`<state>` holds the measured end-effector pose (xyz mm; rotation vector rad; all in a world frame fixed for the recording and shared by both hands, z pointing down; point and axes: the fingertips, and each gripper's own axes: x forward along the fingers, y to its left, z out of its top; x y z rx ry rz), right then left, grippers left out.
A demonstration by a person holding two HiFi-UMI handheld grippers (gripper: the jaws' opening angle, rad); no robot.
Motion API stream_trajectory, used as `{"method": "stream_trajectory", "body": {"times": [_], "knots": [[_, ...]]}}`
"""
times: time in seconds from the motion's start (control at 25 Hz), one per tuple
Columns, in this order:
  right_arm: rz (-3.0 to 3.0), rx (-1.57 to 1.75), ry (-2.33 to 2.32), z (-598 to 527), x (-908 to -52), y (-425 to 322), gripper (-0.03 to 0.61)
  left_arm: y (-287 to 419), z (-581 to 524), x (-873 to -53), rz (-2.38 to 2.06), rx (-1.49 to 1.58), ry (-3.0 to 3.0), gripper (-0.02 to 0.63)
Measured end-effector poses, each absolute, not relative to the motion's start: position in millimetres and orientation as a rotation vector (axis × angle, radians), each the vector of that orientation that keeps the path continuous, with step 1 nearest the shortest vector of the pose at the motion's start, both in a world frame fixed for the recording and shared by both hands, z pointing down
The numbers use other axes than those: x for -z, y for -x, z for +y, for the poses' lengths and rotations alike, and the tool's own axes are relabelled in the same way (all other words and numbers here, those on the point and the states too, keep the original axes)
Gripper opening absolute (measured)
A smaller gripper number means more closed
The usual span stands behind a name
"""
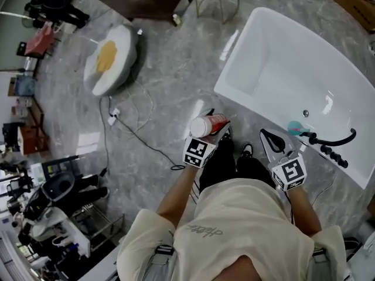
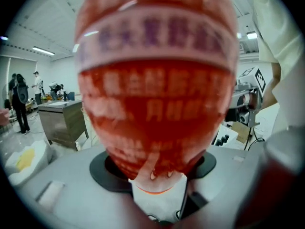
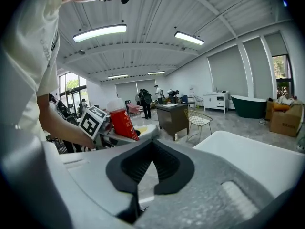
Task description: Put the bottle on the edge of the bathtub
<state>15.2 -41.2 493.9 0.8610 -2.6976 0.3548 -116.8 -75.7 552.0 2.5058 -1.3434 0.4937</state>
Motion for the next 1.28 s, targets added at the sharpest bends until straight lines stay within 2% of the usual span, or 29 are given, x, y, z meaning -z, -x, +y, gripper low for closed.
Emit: {"method": "stream_trajectory", "body": {"times": [0.32,0.84,1.28], "knots": [[-2.610,-0.394,-0.992,-83.7,-485.2,-2.8,0.000,121.8,-154.0,-632.0,-1.229,-0.674,-2.618,0.301],[-2.372,-0.624,-1.166,-121.0,-536.5,-10.5,0.001,130.1,-231.5,-777.0,-1.072,-0.863,-2.612,0.301],[-2.306,-0.686,-1.211,-125.4,-552.1,-1.7,0.000,121.6,-239.9,-800.6,-0.967,-0.836,-2.666,0.305]]}}
